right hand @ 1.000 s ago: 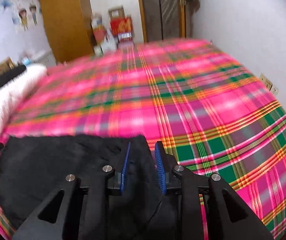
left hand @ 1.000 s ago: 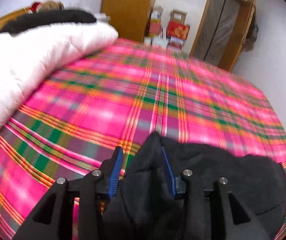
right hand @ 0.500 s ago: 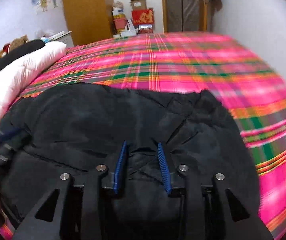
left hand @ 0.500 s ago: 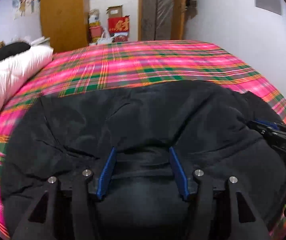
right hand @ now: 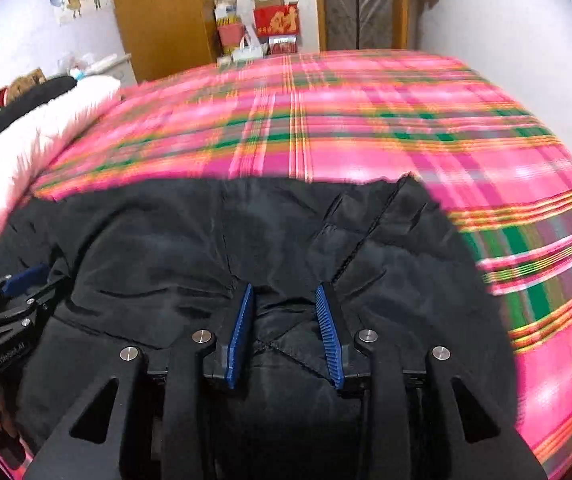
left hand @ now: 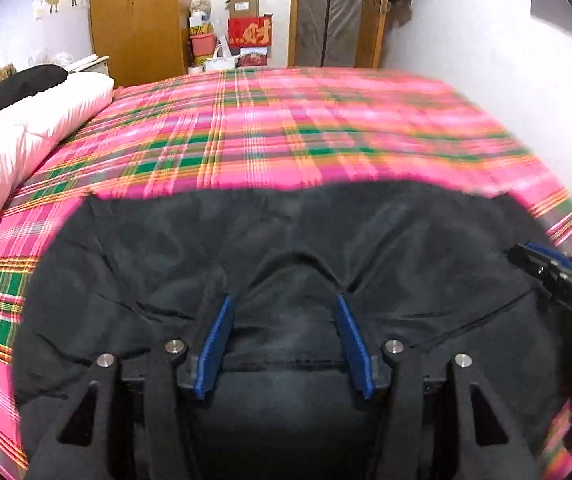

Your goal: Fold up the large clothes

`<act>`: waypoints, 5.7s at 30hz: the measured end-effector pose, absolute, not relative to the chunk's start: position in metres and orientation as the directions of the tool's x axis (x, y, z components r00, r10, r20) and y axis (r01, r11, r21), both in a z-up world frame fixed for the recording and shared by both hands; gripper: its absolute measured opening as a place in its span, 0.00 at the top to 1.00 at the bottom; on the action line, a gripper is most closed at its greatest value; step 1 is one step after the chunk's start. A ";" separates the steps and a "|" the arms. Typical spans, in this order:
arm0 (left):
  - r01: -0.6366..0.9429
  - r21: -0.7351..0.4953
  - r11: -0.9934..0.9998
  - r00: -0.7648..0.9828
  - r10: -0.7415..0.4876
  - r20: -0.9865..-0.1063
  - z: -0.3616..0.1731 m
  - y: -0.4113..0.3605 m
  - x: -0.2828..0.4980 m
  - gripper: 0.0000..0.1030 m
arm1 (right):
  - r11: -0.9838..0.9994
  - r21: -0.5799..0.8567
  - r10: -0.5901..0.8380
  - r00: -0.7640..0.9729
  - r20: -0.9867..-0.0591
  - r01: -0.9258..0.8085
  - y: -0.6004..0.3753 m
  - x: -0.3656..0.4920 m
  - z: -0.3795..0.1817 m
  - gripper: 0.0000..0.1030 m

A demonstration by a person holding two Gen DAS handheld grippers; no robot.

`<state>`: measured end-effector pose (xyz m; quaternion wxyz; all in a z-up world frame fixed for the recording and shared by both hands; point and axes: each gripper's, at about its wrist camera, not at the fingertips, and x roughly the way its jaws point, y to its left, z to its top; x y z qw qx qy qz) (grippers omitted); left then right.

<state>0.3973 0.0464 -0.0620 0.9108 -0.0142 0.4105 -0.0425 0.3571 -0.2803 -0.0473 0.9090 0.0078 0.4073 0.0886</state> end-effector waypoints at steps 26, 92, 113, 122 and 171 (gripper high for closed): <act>-0.077 0.000 0.997 0.713 0.055 -0.699 -0.127 0.123 0.406 0.45 | 0.996 0.046 0.083 0.675 -0.733 -0.073 -0.321 0.369 -0.117 0.69; -0.204 -0.034 0.978 0.629 0.104 -0.770 -0.086 0.189 0.361 0.40 | 0.983 0.150 0.183 0.627 -0.757 -0.107 -0.325 0.334 -0.057 0.66; -0.111 -0.111 0.988 0.679 -0.006 -0.734 -0.052 0.169 0.386 0.49 | 0.968 0.173 0.251 0.644 -0.723 -0.182 -0.279 0.348 -0.020 0.68; 0.030 0.002 1.000 0.631 -0.018 -0.775 -0.098 0.104 0.444 0.47 | 0.962 0.160 0.260 0.548 -0.795 -0.223 -0.229 0.408 -0.073 0.69; -0.267 -0.297 0.917 0.570 -0.098 -0.816 -0.133 0.270 0.342 0.51 | 0.920 0.389 0.283 0.612 -0.739 0.043 -0.421 0.313 -0.079 0.44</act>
